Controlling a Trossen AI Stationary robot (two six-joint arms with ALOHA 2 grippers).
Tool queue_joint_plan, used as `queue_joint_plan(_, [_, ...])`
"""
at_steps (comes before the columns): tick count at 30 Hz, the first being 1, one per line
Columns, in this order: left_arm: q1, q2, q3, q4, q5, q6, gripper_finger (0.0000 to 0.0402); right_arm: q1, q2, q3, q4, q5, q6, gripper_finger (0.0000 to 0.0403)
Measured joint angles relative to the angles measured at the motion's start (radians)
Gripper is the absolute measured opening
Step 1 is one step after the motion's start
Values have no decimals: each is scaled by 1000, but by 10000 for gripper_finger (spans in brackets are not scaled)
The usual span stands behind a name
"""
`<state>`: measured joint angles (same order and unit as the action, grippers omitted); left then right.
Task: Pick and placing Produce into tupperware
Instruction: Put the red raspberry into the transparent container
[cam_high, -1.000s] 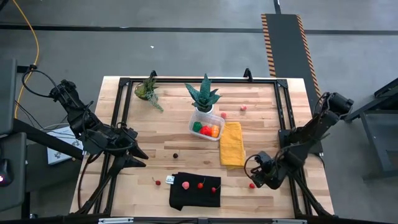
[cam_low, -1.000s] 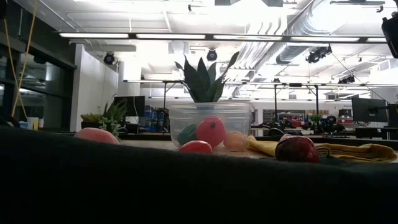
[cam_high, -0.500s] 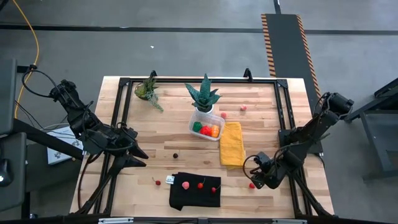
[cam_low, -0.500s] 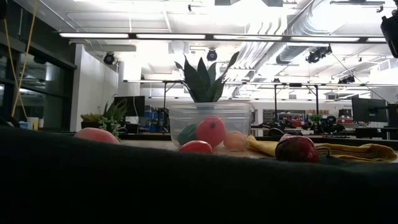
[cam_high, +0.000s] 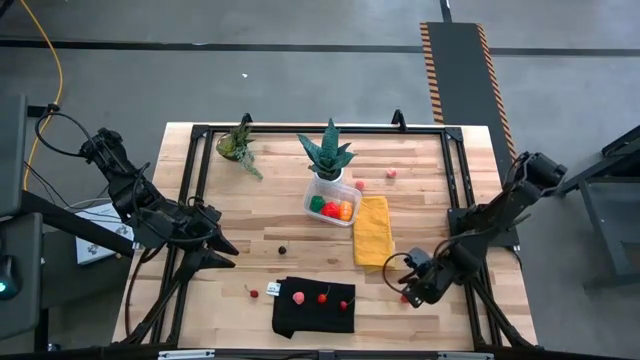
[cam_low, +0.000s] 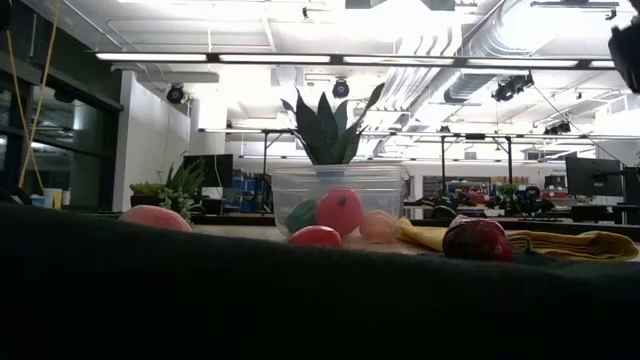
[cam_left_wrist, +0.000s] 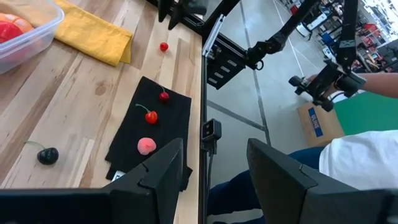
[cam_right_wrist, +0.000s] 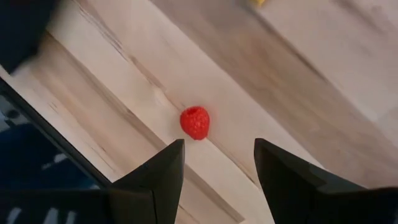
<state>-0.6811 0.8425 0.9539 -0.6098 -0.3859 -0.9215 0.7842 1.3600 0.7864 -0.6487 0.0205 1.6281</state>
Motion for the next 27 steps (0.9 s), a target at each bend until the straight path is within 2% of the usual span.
queue_joint_plan(4, [0, 0, 0, 0, 0, 0, 168, -18, 71, 7, 32, -64, -44, 185])
queue_joint_plan(16, [0, 0, 0, -18, 1, 0, 168, -55, 269, 188, -92, -88, -219, 185])
queue_joint_plan(27, [0, 0, 0, -36, 12, 0, 168, -60, 336, 228, -89, -109, -240, 185])
